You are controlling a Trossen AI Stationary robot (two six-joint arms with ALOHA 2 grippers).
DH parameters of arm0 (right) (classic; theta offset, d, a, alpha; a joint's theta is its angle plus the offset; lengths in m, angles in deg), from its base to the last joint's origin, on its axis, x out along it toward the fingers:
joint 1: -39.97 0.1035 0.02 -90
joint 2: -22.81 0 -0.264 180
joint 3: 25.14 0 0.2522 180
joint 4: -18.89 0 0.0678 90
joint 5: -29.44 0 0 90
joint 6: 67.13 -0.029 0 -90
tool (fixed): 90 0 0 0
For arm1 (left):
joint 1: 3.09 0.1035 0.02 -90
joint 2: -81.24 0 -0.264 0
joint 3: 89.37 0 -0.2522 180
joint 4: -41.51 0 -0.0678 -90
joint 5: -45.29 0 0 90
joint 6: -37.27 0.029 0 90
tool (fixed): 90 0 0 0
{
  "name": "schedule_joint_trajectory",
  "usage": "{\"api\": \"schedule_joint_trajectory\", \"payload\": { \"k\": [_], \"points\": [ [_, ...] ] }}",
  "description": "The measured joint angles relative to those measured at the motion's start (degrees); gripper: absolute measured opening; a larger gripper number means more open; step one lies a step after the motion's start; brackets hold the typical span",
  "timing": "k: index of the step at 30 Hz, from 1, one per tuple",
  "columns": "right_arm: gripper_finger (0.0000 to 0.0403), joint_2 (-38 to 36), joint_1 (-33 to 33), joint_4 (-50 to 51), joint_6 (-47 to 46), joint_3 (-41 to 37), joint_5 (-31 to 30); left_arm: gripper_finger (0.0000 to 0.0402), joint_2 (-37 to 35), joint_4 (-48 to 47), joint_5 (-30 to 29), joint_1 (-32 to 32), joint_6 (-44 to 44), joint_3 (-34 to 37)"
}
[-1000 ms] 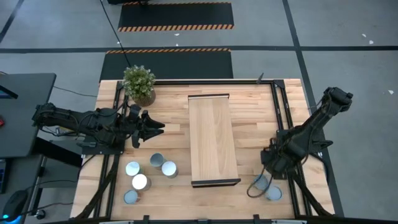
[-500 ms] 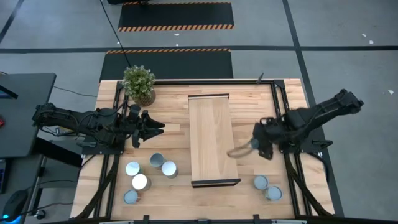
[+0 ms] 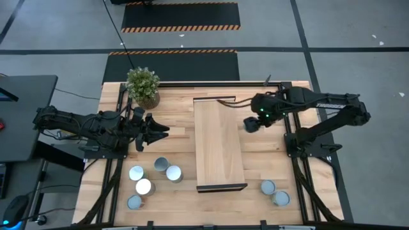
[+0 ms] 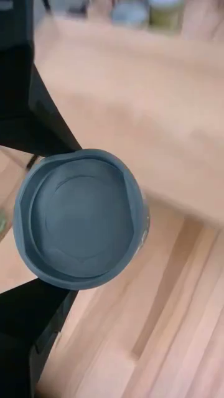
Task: Pick and place cans onto a shelf
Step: Put the green tuna can on the shelf
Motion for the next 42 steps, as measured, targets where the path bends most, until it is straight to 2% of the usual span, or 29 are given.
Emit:
{"api": "schedule_joint_trajectory", "payload": {
  "k": [4,8,14,19,25,34,42],
  "points": [
    [0.0294,4.04,1.47,-3.96,7.5,3.12,2.09,0.0181,0.0,0.0,0.0,-0.09,0.0,0.0],
    [0.0295,11.07,3.85,-3.86,15.48,7.71,2.41,0.0181,0.0,0.02,0.0,-0.09,0.02,0.0],
    [0.0295,21.34,4.42,2.36,24.78,16.28,2.19,0.0181,0.0,0.01,0.02,-0.09,0.04,0.0],
    [0.0298,26.53,3.54,6.18,31.72,21.25,0.48,0.0181,0.0,0.01,0.02,-0.09,0.04,0.0],
    [0.0323,28.8,2.81,6.36,37.66,21.67,-0.53,0.0181,0.0,0.0,0.04,-0.09,0.02,0.0],
    [0.0378,29.45,2.72,6.08,39.42,21.67,-0.65,0.0181,0.0,-0.12,1.36,-0.09,0.04,0.0],
    [0.0386,28.32,2.26,6.06,46.39,24.49,-2.33,0.0181,0.0,-0.17,1.36,-0.09,0.07,0.0]
  ]
}}
